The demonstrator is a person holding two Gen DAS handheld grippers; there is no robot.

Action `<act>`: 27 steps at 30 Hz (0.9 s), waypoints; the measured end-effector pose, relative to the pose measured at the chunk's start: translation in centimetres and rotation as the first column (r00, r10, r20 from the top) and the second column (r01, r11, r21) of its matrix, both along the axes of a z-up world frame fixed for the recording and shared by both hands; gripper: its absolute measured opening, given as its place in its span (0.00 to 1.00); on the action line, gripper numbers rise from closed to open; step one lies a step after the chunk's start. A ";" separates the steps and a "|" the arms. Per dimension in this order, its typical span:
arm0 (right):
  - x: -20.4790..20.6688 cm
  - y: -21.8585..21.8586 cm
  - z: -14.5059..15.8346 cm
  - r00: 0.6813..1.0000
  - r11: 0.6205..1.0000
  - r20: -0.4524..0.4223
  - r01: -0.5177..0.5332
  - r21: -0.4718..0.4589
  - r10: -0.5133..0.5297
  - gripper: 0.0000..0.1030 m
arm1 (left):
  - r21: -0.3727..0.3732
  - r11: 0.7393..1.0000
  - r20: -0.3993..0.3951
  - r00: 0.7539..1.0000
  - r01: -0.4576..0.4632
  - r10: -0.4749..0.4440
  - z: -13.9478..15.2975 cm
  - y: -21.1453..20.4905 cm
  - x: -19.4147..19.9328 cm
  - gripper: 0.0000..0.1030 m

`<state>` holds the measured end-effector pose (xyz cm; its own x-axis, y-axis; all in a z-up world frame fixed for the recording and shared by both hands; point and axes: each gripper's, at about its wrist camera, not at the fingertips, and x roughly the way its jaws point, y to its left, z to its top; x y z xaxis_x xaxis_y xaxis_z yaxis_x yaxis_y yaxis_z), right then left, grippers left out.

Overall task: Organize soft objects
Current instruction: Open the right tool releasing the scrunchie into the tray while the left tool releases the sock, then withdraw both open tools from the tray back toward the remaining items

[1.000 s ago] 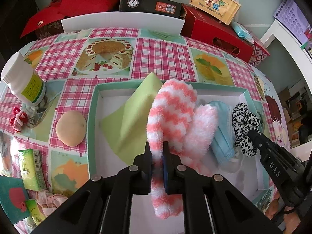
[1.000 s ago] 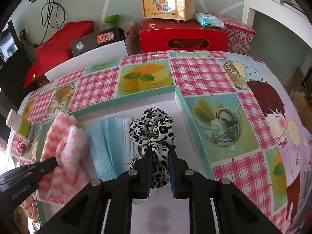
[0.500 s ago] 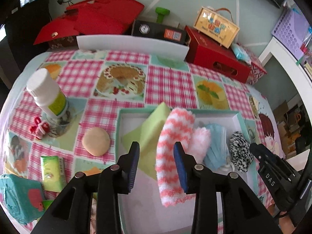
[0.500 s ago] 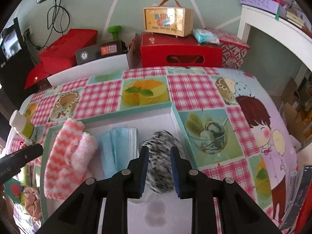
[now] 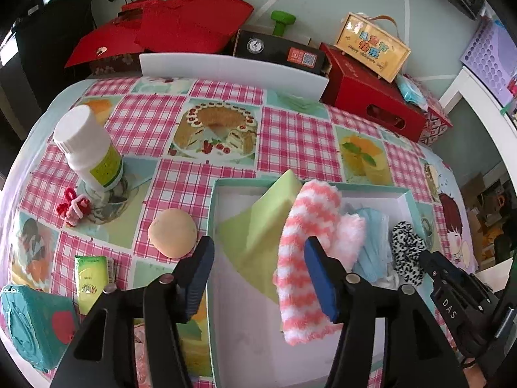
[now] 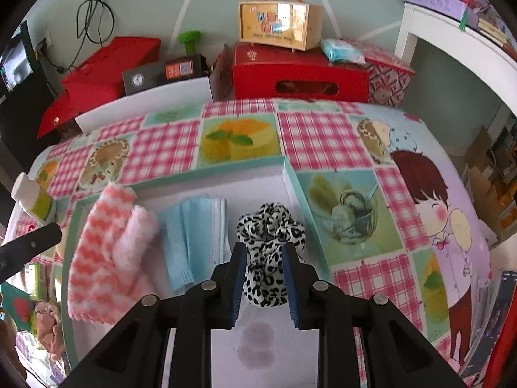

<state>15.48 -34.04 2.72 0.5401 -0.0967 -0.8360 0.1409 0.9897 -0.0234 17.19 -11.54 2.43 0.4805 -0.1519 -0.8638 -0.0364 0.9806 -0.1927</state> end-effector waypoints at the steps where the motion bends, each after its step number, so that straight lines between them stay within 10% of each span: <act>1: 0.1 0.0 -0.2 1.000 1.000 -0.006 0.001 -0.001 -0.001 0.26 | 0.006 1.000 -0.005 1.000 -0.003 0.004 -0.2 0.0 0.1 0.58; 4: 0.1 0.0 -0.4 1.000 1.000 -0.015 0.010 -0.020 -0.010 0.57 | 0.015 1.000 -0.019 1.000 -0.010 0.010 -0.7 0.1 0.3 0.60; 11: 0.2 0.3 -0.4 1.000 0.999 -0.022 0.007 -0.043 -0.008 0.63 | 0.051 0.998 -0.024 0.999 -0.025 0.026 -1.5 0.3 0.7 0.75; 14: 0.4 0.5 -0.5 1.000 0.997 -0.024 0.010 -0.074 -0.011 0.81 | 0.069 0.996 0.005 0.998 -0.062 0.062 -1.6 0.6 0.7 0.99; 17: 0.4 0.7 -0.4 1.000 0.993 -0.017 0.016 -0.116 -0.018 0.95 | 0.071 0.994 0.009 0.997 -0.080 0.080 -1.7 1.0 0.8 0.99; 27: 0.4 1.1 -0.4 1.000 0.993 -0.016 0.004 -0.116 -0.006 0.97 | 0.076 0.992 0.043 0.995 -0.098 0.095 -1.4 1.2 0.7 0.99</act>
<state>15.92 -32.93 2.34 0.5257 -0.1963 -0.8277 0.1447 0.9795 -0.1404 17.93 -10.31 1.04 0.5232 -0.0356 -0.8515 -0.1259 0.9849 -0.1185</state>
